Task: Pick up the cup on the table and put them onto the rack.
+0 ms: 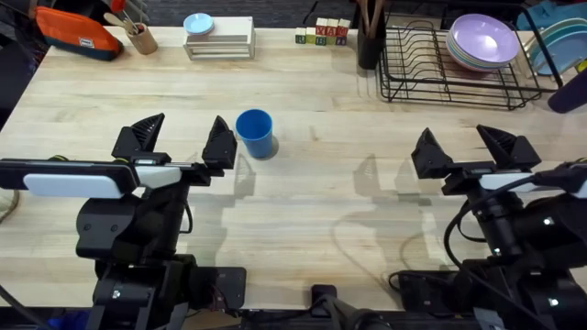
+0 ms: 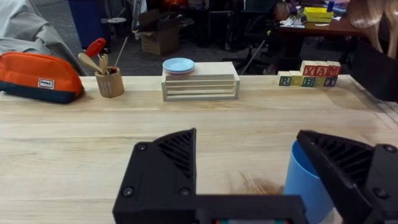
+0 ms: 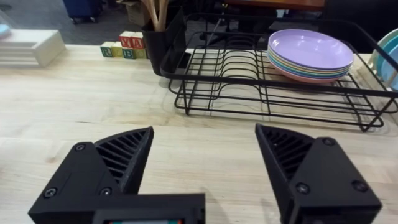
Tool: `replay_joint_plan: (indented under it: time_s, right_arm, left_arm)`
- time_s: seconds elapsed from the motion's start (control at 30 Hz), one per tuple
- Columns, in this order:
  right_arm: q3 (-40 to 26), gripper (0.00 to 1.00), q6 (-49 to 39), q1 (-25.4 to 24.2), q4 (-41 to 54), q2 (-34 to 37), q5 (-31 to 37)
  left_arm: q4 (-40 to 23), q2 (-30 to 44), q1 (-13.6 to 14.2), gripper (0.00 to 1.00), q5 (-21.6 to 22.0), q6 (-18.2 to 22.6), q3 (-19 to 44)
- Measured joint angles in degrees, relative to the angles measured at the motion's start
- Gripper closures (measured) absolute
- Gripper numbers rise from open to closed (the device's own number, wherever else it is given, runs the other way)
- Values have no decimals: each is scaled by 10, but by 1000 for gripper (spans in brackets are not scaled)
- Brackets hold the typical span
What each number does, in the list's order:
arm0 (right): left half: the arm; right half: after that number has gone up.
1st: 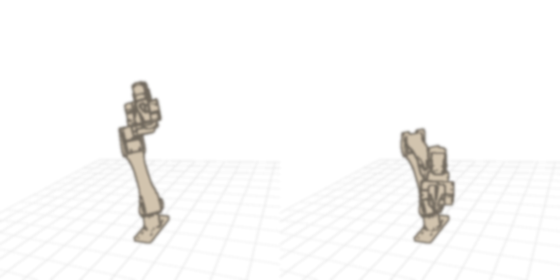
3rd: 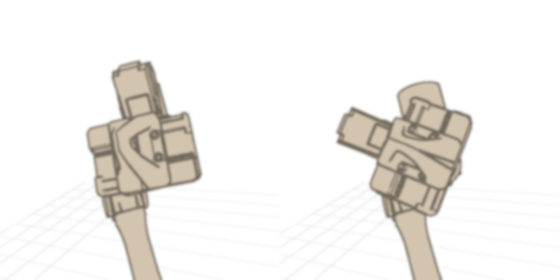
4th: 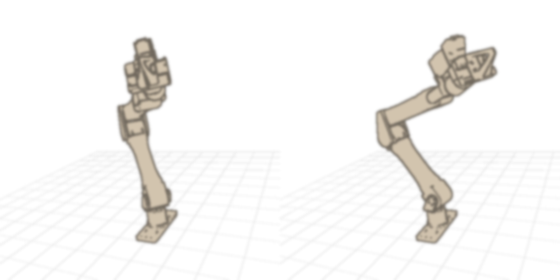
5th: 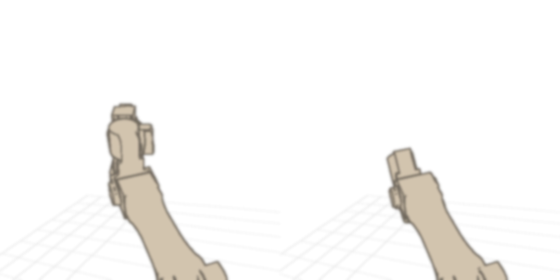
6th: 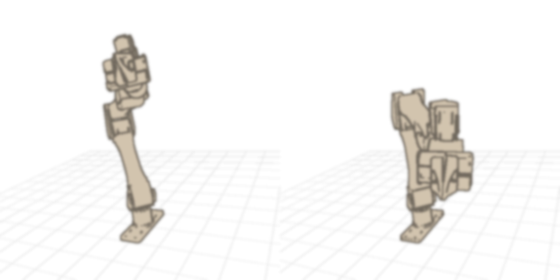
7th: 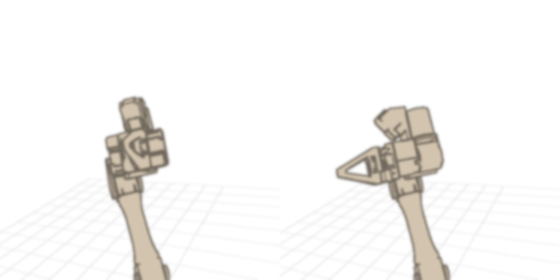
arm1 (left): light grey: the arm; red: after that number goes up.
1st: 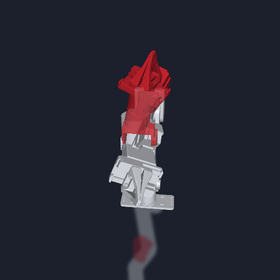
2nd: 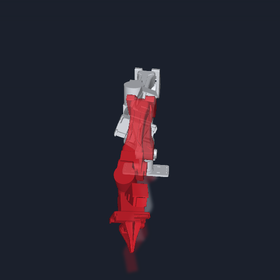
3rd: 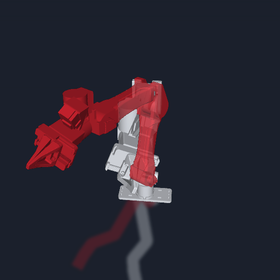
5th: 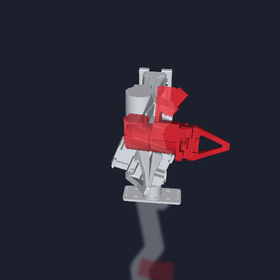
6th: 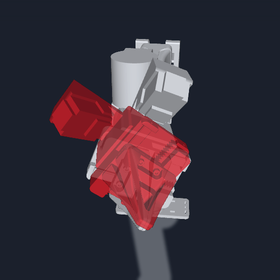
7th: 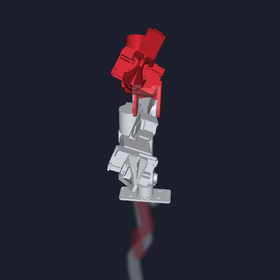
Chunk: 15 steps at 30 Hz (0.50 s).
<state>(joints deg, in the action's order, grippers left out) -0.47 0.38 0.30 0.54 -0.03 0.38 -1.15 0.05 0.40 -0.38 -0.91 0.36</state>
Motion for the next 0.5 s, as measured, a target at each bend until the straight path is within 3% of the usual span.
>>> replay_joint_plan:
  time_s: [0.5]
  right_arm:
    - [0,8,0,0,3,0,0]
  left_arm:
    - [-1,0,0,8,1,0,0]
